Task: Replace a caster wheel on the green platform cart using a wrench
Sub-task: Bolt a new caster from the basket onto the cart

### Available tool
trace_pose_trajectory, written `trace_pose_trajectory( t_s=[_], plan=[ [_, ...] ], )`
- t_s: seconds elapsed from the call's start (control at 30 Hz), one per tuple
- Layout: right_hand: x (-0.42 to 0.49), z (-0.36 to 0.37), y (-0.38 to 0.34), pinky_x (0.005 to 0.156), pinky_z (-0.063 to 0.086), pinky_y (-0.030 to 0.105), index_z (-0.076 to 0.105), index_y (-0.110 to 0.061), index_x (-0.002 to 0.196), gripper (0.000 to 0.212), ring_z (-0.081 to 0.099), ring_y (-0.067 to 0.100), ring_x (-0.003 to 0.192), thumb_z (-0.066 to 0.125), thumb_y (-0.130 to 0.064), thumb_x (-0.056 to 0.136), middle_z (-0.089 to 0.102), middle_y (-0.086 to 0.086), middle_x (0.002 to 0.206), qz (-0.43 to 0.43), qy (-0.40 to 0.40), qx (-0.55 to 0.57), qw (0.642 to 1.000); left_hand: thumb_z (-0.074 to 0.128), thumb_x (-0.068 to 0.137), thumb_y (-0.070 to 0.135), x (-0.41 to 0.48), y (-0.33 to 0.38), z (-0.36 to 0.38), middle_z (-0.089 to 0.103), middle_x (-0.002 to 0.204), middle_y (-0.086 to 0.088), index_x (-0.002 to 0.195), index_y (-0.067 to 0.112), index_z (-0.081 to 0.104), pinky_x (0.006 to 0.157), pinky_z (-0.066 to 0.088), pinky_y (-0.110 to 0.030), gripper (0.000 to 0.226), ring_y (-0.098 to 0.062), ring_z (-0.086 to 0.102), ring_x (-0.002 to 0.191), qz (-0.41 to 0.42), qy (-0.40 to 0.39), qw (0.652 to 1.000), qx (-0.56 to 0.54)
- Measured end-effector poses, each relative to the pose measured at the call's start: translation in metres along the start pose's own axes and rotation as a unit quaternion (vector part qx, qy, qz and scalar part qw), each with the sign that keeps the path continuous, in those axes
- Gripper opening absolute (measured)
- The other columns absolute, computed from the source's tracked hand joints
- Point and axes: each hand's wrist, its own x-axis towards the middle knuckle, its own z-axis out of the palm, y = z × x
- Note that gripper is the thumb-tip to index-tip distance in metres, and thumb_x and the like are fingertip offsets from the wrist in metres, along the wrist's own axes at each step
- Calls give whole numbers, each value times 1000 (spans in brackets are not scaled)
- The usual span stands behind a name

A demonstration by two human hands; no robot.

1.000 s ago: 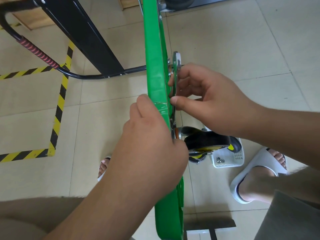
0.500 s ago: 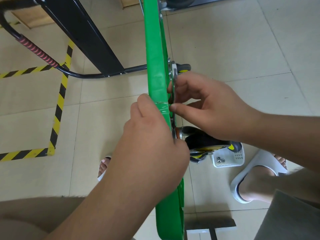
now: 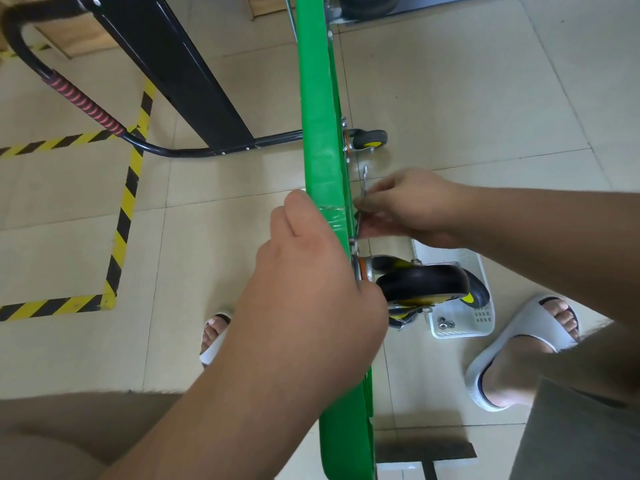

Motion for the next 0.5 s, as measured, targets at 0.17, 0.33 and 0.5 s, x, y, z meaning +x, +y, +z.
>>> trace_pose_trajectory(
  t_s=[0.17, 0.33, 0.5],
  plan=[
    [2, 4, 6, 65, 65, 29, 58, 11, 114, 17, 76, 24, 67, 58, -1, 100, 71, 20, 86, 99, 26, 61, 993, 68, 86, 25, 1, -1, 0, 39, 100, 8, 118, 28, 30, 59, 38, -33, 49, -22, 55, 83, -1, -3, 1000, -5],
    [-1, -1, 0, 68, 65, 34, 59, 12, 114, 19, 78, 29, 73, 60, -1, 99, 73, 24, 96, 44, 102, 29, 993, 67, 87, 26, 0, 0, -1, 40, 100, 8, 113, 28, 29, 57, 36, -32, 46, -22, 55, 81, -5, -5, 1000, -1],
    [-19, -2, -20, 77, 65, 38, 63, -1, 113, 16, 77, 25, 78, 64, -6, 98, 71, 18, 98, -159, 127, -72, 976, 68, 87, 26, 0, 1, 0, 40, 100, 7, 114, 27, 29, 56, 36, -32, 47, -22, 55, 82, -5, -1, 1000, -1]
  ],
)
